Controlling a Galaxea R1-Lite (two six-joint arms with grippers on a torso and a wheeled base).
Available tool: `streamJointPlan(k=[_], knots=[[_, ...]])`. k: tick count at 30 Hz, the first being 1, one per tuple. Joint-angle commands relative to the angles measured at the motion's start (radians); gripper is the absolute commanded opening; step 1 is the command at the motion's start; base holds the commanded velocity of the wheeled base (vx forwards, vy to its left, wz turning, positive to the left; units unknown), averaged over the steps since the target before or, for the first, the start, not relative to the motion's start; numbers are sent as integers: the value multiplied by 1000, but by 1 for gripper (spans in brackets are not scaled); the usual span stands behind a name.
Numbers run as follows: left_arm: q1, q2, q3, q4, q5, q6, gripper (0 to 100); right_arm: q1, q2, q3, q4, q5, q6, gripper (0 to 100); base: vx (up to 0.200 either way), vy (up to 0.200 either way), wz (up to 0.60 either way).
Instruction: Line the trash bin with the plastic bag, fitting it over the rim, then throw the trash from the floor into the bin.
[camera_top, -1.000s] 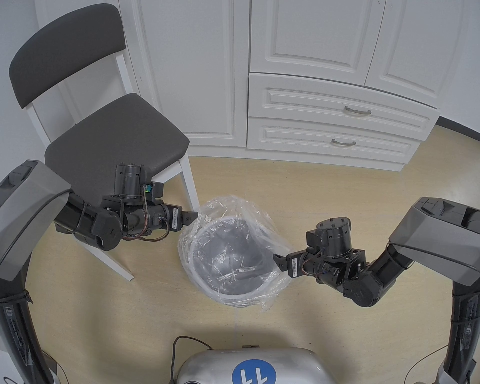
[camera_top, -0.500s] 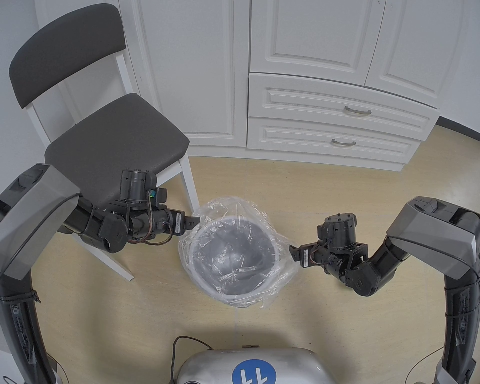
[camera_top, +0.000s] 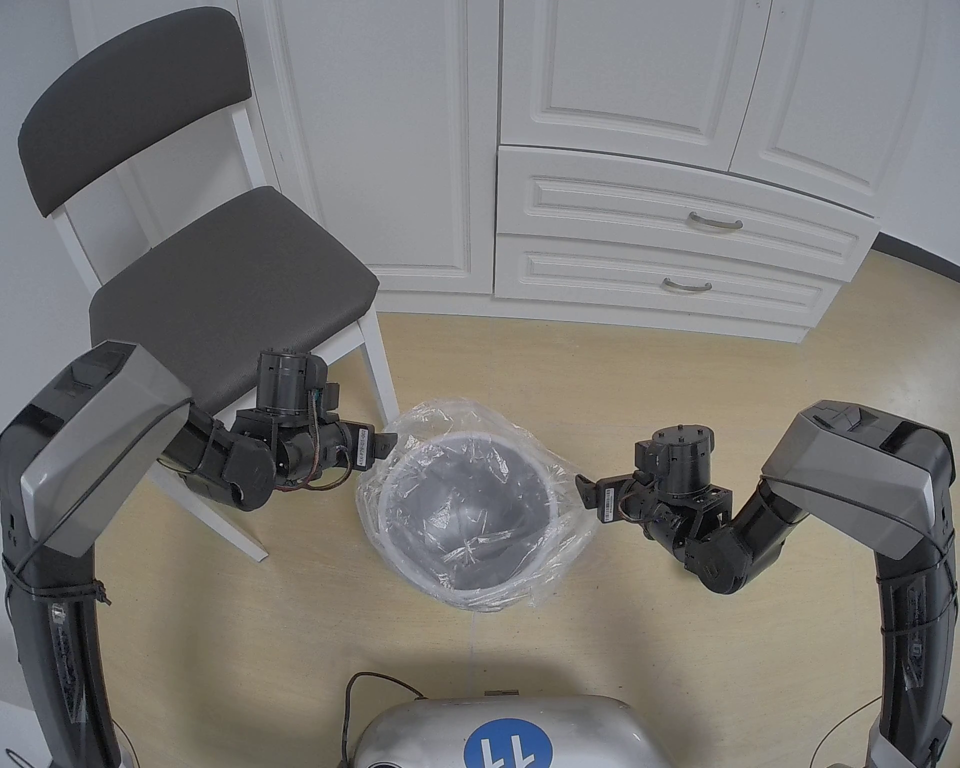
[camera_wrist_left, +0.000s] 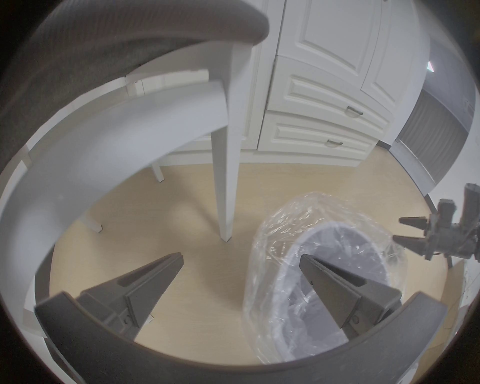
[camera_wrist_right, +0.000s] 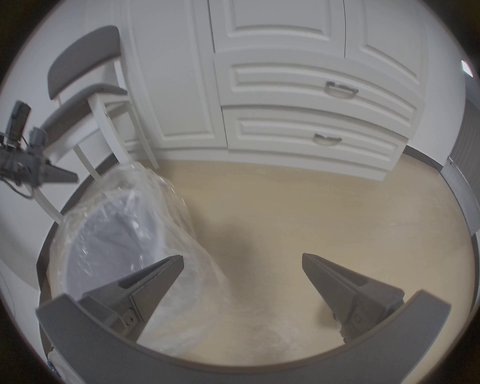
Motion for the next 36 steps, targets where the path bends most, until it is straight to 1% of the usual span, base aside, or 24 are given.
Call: streamJointPlan(k=[1,8,9,11,16,22,24,26,31,33,34,36], knots=[[7,72,-36,2,13,-2,100,31,-4,9,-28,-1,6,100,0,0,0],[11,76,-41,0,13,-2,100,57,-47,32,-58,1,9,100,0,0,0],[13,80,-45,0,13,-2,100,79,-53,43,-85,1,28,100,0,0,0],[13,88,-50,0,12,-2,100,90,-36,34,-91,1,38,100,0,0,0],[19,112,-79,2,15,-17,100,73,54,-23,-91,1,44,100,0,0,0],[28,148,-125,9,15,-50,100,56,119,-75,-91,-1,46,100,0,0,0],[31,163,-140,11,15,-57,100,56,131,-94,-93,-1,58,100,0,0,0],[33,188,-170,12,17,-76,100,56,140,-117,-93,-3,92,100,0,0,0],[33,211,-219,16,30,-129,100,45,153,-160,-94,-3,127,100,0,0,0],[33,212,-220,16,30,-133,100,44,154,-163,-94,-3,129,100,0,0,0],[34,221,-240,16,30,-151,100,37,166,-189,-93,-3,152,100,0,0,0],[36,232,-252,16,30,-156,100,30,179,-199,-88,-3,158,100,0,0,0]])
